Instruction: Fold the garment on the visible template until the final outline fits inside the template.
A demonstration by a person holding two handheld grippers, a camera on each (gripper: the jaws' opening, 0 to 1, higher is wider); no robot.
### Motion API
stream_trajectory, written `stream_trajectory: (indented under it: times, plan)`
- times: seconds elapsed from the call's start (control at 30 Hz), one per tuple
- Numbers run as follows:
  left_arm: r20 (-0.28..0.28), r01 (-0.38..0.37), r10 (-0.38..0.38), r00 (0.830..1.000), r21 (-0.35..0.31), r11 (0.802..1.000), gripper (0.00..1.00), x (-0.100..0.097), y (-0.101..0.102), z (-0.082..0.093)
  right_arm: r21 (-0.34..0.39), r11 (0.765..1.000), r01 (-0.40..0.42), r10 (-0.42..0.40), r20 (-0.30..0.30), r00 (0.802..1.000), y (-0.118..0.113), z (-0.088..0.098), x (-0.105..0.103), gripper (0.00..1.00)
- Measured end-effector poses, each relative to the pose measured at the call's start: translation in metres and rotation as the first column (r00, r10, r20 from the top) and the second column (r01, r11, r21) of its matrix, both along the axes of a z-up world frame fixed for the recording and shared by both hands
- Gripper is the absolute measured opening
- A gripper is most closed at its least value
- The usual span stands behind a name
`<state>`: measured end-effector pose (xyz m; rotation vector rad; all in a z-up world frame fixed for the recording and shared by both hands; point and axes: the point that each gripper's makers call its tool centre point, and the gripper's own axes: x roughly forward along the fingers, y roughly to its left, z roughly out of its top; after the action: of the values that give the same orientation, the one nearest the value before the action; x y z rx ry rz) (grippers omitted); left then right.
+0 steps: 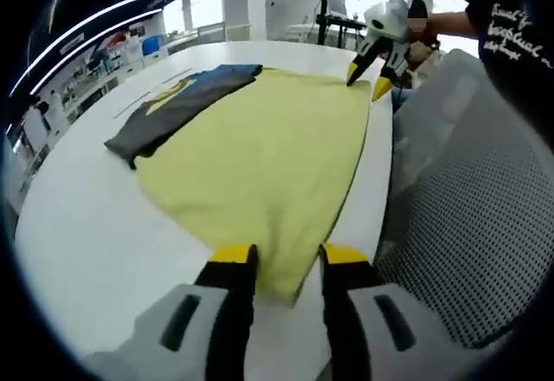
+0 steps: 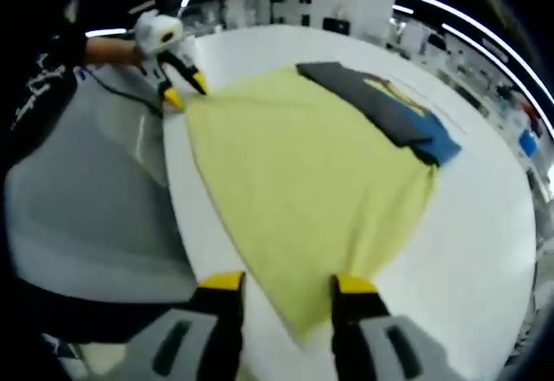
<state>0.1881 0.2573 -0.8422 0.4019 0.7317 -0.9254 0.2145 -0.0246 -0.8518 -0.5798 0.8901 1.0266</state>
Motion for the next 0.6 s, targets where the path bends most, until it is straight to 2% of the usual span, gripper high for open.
stream_trajectory:
  times: [0.1,0.37,0.6]
  plan:
    - [-0.002,-0.006,0.006,1.000,-0.006,1.000,0.27,0.000,0.001,-0.001,-0.002,1.000,0.000,0.000,-0.002,1.000,0.000,0.000,0.001,0.35]
    - [0.003,-0.014,0.014,1.000,0.000,1.000,0.26,0.001,0.001,-0.001,0.002,0.998,0.066,-0.066,0.005,0.998,-0.007,0.000,0.013,0.20]
    - [0.027,-0.043,0.043,0.999,0.016,0.999,0.23,0.007,0.005,0.000,0.011,0.994,0.105,-0.105,0.019,0.994,-0.009,0.000,0.020,0.11]
